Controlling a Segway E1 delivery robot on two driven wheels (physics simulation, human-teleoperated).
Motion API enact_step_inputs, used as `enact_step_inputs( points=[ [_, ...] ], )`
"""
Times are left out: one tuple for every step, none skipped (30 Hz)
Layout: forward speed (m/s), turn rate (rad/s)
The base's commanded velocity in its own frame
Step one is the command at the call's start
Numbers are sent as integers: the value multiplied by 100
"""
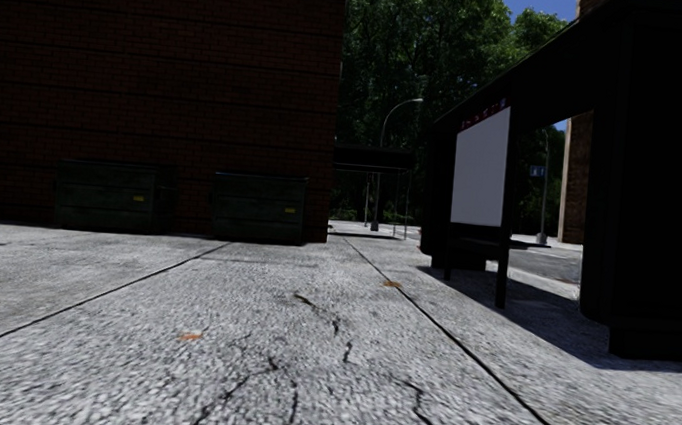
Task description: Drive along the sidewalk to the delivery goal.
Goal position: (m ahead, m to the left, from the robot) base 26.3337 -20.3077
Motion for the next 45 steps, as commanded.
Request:
enact_step_inputs(
  points=[
    [200, 0],
    [200, 0],
    [200, 0],
    [200, 0],
    [200, 0],
    [200, 0],
    [200, 0],
    [200, 0],
    [200, 0],
    [200, 0],
    [200, 0],
    [200, 0],
    [200, 0],
    [200, 0],
    [200, 0],
    [200, 0],
    [200, 0],
    [200, 0],
    [200, 0],
    [200, 0],
    [200, 0],
    [200, 0],
    [200, 0],
    [200, 0],
    [200, 0],
    [200, 0],
    [200, 0],
    [200, 0],
    [200, 0],
    [200, 0],
    [200, 0],
    [200, 0],
    [200, 0],
    [200, 0],
    [200, 0],
    [200, 0],
    [200, 0],
    [200, 0],
    [200, 0],
    [200, 0],
    [200, 0],
    [200, 0],
    [200, 0],
    [200, 0],
    [200, 0]
  ],
)
